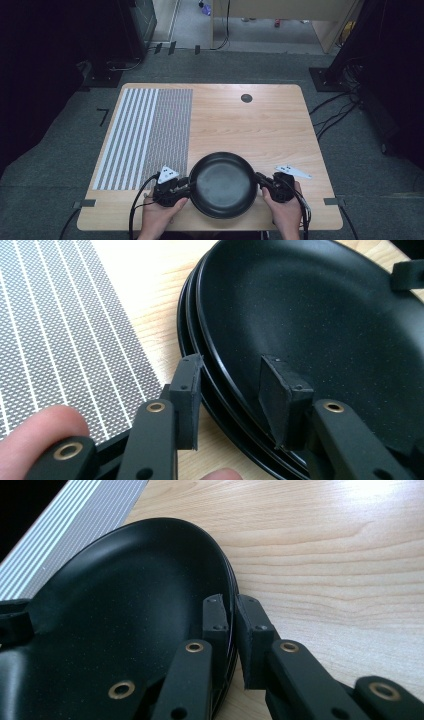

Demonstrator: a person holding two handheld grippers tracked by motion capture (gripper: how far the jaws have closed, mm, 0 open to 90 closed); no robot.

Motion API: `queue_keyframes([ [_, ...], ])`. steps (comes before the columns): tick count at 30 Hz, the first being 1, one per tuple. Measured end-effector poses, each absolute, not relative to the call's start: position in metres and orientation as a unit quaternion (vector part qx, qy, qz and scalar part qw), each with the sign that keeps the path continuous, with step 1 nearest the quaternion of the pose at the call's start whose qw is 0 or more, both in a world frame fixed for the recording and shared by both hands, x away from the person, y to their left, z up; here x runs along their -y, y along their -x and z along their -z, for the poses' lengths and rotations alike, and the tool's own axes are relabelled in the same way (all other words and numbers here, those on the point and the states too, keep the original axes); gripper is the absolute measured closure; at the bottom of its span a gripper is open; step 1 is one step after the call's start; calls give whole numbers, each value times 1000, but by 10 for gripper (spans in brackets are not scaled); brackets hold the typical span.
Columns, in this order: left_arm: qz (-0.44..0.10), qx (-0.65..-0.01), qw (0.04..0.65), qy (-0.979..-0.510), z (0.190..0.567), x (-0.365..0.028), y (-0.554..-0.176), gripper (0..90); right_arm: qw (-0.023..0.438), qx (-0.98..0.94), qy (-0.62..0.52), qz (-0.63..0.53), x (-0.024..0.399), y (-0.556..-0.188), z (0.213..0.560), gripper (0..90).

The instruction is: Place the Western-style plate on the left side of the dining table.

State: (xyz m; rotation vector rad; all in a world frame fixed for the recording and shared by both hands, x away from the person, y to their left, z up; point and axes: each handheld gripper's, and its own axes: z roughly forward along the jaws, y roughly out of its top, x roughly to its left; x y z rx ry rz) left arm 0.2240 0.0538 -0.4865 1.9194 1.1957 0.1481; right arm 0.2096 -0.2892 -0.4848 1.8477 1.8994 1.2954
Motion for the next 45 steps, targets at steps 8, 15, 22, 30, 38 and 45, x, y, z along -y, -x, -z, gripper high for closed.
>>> queue_keyframes([
  [8, -30, -485, 437, -757, 487, -62, -227, 708, 82, -627, -632, -448, 289, -210, 487, 853],
  [15, 0, -487, 445, -752, 489, -67, -229, 691, 69, -611, -640, -461, 291, -211, 490, 860],
  [22, 9, -487, 445, -752, 490, -69, -229, 688, 56, -600, -643, -473, 292, -213, 493, 863],
  [30, 16, -487, 445, -751, 489, -72, -229, 682, 45, -592, -644, -482, 290, -215, 496, 863],
  [38, 9, -489, 452, -746, 484, -79, -229, 681, 31, -596, -640, -484, 283, -214, 499, 858],
  [45, -5, -487, 457, -744, 478, -88, -227, 695, 27, -592, -642, -487, 274, -212, 501, 852],
])
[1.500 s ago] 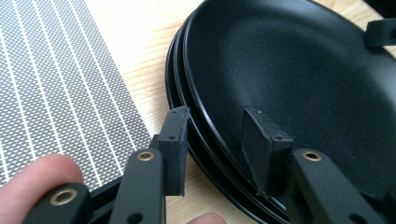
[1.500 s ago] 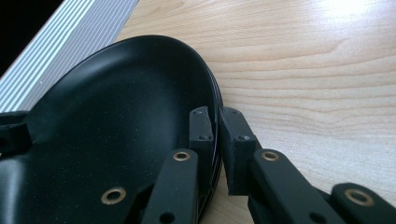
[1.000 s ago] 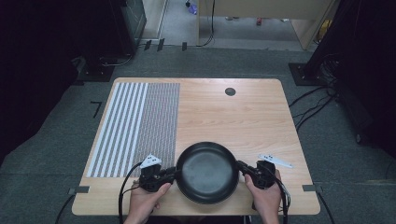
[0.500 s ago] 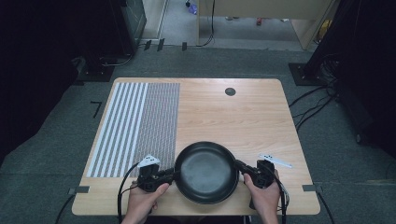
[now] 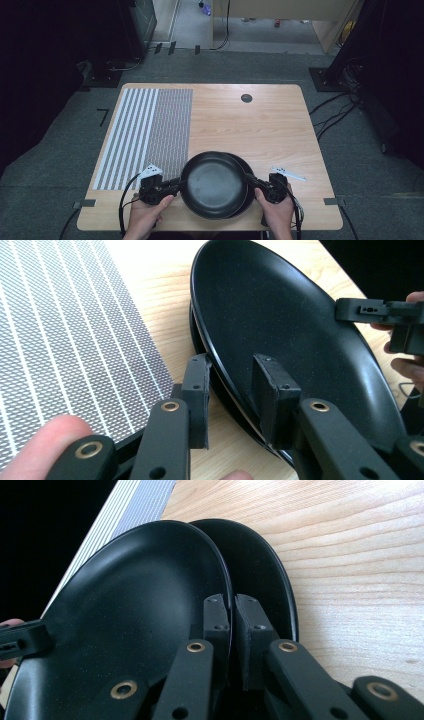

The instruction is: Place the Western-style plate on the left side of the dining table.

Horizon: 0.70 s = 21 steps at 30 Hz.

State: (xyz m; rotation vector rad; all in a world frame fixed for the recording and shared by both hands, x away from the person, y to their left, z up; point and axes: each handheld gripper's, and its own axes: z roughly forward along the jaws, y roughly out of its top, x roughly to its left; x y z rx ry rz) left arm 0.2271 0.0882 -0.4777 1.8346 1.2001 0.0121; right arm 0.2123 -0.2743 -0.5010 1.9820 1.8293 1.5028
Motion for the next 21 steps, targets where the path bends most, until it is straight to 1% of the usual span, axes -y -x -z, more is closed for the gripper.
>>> queue_keyframes([
  [5, -25, -482, 447, -754, 476, -85, -225, 691, 32, -592, -643, -485, 272, -212, 503, 838],
  [8, -21, -482, 446, -754, 476, -85, -224, 689, 38, -591, -645, -483, 268, -212, 504, 824],
  [12, -20, -482, 446, -754, 476, -85, -224, 687, 32, -584, -651, -484, 265, -212, 508, 802],
  [16, -16, -485, 451, -750, 477, -85, -224, 688, 41, -581, -654, -482, 261, -211, 508, 793],
  [17, -11, -487, 453, -747, 478, -86, -224, 688, 39, -577, -658, -483, 261, -212, 509, 799],
  [18, -7, -490, 455, -743, 479, -87, -224, 693, 14, -550, -673, -494, 264, -212, 511, 821],
  [21, -2, -494, 458, -739, 479, -87, -224, 697, -7, -524, -684, -507, 267, -211, 515, 834],
])
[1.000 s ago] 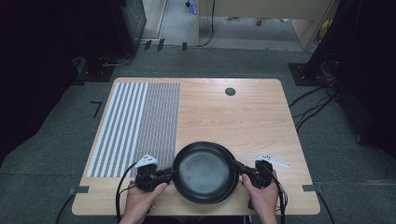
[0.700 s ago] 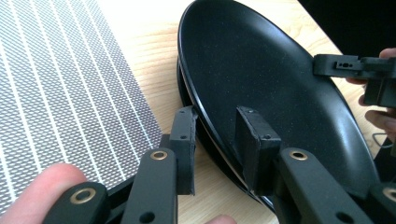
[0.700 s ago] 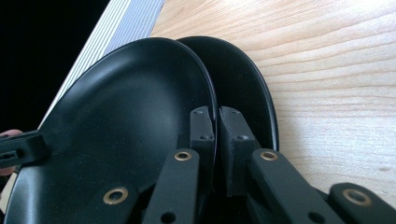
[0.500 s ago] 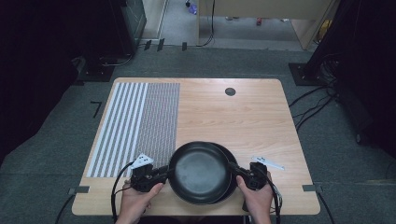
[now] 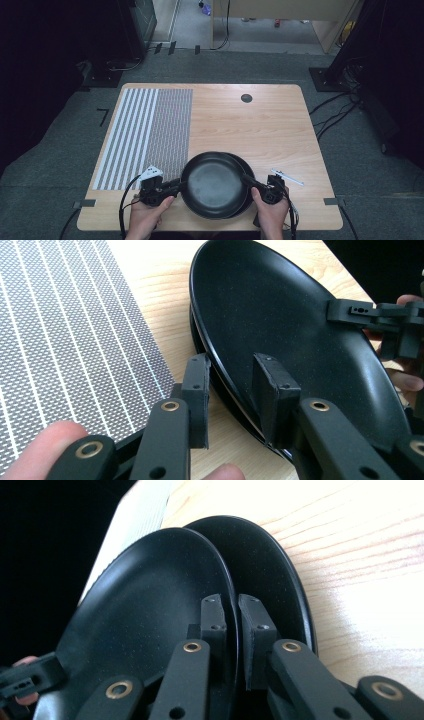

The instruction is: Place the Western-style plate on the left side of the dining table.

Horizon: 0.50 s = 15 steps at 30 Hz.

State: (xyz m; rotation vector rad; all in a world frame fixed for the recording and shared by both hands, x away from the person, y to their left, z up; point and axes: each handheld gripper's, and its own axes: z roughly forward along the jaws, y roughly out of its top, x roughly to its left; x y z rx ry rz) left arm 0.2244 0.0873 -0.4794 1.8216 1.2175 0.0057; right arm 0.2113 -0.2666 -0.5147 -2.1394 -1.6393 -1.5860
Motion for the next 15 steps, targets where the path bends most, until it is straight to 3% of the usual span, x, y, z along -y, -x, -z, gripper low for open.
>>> queue_keyframes([
  [15, 16, -511, 458, -727, 479, -87, -226, 740, 16, 500, 687, 527, 268, -209, 508, 850],
])
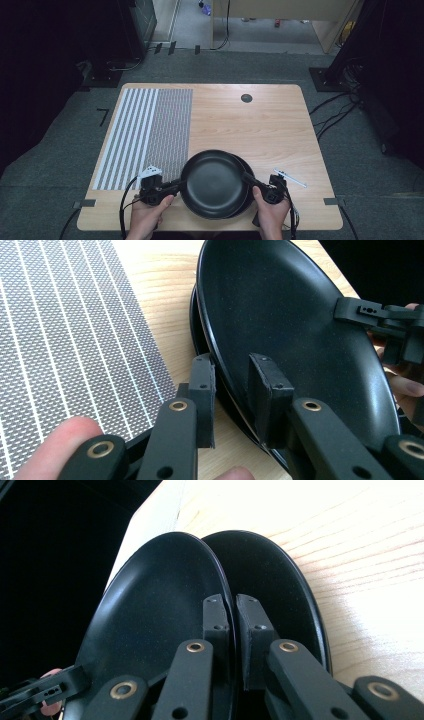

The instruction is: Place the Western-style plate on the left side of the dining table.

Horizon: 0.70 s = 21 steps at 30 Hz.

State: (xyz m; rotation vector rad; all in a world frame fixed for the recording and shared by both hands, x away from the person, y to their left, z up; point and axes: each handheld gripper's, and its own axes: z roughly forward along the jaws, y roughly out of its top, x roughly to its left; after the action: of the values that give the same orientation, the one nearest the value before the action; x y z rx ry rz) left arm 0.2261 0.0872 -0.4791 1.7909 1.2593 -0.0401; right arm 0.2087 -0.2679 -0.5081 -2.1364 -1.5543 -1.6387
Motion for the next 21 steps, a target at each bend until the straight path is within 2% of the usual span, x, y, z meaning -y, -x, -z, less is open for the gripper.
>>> queue_keyframes([
  [7, 23, -513, 464, -722, 475, -89, -228, 744, 18, 501, 685, 528, 268, -210, 502, 849],
  [21, 0, -521, 477, -707, 456, -104, -244, 748, 16, 508, 673, 537, 251, -230, 479, 849],
])
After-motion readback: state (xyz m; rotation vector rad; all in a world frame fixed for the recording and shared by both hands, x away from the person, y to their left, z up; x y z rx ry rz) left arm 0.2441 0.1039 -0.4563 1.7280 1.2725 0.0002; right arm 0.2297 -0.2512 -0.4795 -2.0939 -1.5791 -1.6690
